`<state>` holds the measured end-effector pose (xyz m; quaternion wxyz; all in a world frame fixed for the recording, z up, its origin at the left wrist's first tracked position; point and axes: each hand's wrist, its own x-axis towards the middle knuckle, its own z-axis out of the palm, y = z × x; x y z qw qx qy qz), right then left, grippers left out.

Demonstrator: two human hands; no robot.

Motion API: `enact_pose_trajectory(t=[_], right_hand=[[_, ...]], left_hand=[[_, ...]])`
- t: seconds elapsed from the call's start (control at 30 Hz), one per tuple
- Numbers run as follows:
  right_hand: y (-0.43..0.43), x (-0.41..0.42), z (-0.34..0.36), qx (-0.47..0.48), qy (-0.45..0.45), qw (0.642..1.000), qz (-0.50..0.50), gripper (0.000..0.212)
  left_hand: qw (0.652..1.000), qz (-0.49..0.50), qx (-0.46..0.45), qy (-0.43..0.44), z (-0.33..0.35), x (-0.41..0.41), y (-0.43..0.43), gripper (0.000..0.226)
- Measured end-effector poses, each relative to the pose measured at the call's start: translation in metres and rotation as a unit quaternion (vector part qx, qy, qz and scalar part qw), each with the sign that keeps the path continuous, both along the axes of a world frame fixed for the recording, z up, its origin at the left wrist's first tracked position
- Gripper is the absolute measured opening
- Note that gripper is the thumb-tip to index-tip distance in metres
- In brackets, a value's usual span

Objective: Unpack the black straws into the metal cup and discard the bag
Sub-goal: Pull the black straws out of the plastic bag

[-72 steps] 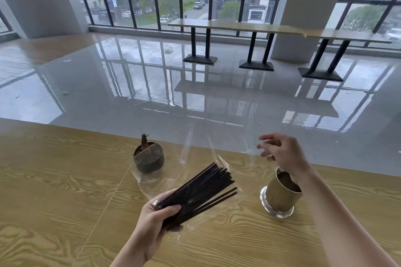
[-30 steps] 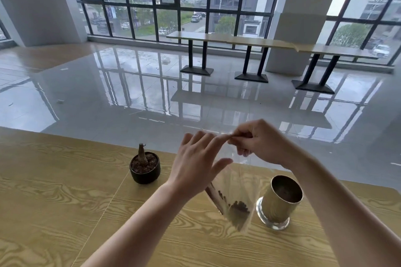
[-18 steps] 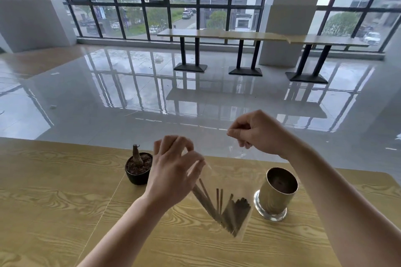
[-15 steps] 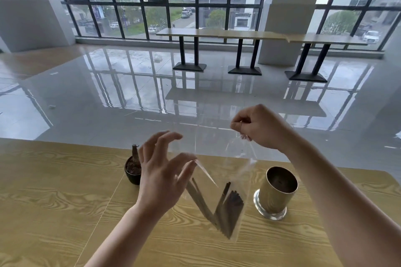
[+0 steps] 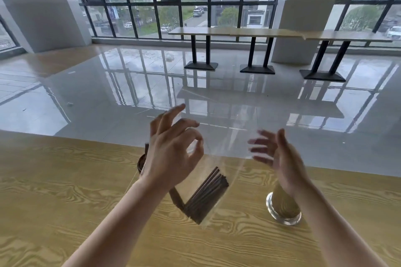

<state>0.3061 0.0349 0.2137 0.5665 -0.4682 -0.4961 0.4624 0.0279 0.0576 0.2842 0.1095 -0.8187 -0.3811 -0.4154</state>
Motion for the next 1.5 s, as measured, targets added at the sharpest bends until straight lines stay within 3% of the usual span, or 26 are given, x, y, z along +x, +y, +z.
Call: enact_pose_trajectory(t=[0.1,0.2,0.37,0.53,0.77,0.9,1.03,1.1,1.13,1.2,1.27,1.37,1.43,1.5], right_hand=[[-0.035,-0.024,-0.083,-0.060,-0.035,0.995,0.068,0.102],[-0.033,-0.053,-0.116,-0.083,-0.046,0.982,0.165,0.119],[0.003,-0.075,-0.096,-0.096,0.081,0.975,0.184,0.073],[0.004,-0.106,-0.102,-0.116,0.215,0.937,0.251,0.051],[-0.027,-0.165,-0.110,-0.199,0.381,0.854,0.292,0.047],[-0.034,-0.194,-0.107,-0.231,0.468,0.808,0.274,0.064],[-0.028,-0.186,-0.101,-0.217,0.496,0.800,0.260,0.067],[-0.022,-0.175,-0.103,-0.187,0.510,0.791,0.283,0.063],[-0.019,-0.168,-0.104,-0.190,0.517,0.787,0.277,0.063],[-0.013,-0.157,-0.108,-0.195,0.523,0.790,0.254,0.064],[-0.007,-0.152,-0.109,-0.190,0.514,0.802,0.239,0.062],[0.002,-0.146,-0.108,-0.195,0.509,0.807,0.227,0.060],[0.006,-0.142,-0.108,-0.186,0.511,0.806,0.233,0.053],[0.009,-0.139,-0.110,-0.176,0.521,0.800,0.239,0.050]], left_hand=[[0.999,-0.004,0.014,0.033,0.021,0.008,0.002,0.012],[0.999,-0.010,0.012,0.046,0.044,0.012,-0.001,0.013],[0.997,-0.014,0.021,0.079,0.088,0.021,0.000,0.007],[0.992,0.010,-0.031,0.120,0.112,0.033,0.013,0.007],[0.965,0.026,-0.065,0.253,0.117,0.068,0.031,0.010],[0.932,0.041,-0.078,0.352,0.122,0.083,0.033,0.034],[0.976,0.048,-0.077,0.198,0.141,0.042,0.014,0.057],[0.978,0.118,-0.111,0.132,0.136,0.000,0.001,0.080],[0.965,0.166,-0.172,0.109,0.128,-0.019,-0.006,0.094],[0.906,0.225,-0.355,0.054,0.108,-0.046,-0.015,0.119],[0.843,0.206,-0.496,-0.011,0.089,-0.055,-0.017,0.128],[0.824,0.166,-0.536,-0.082,0.066,-0.057,-0.014,0.093],[0.844,0.163,-0.497,-0.116,0.054,-0.060,-0.009,0.054],[0.870,0.157,-0.445,-0.143,0.052,-0.060,-0.010,0.033]])
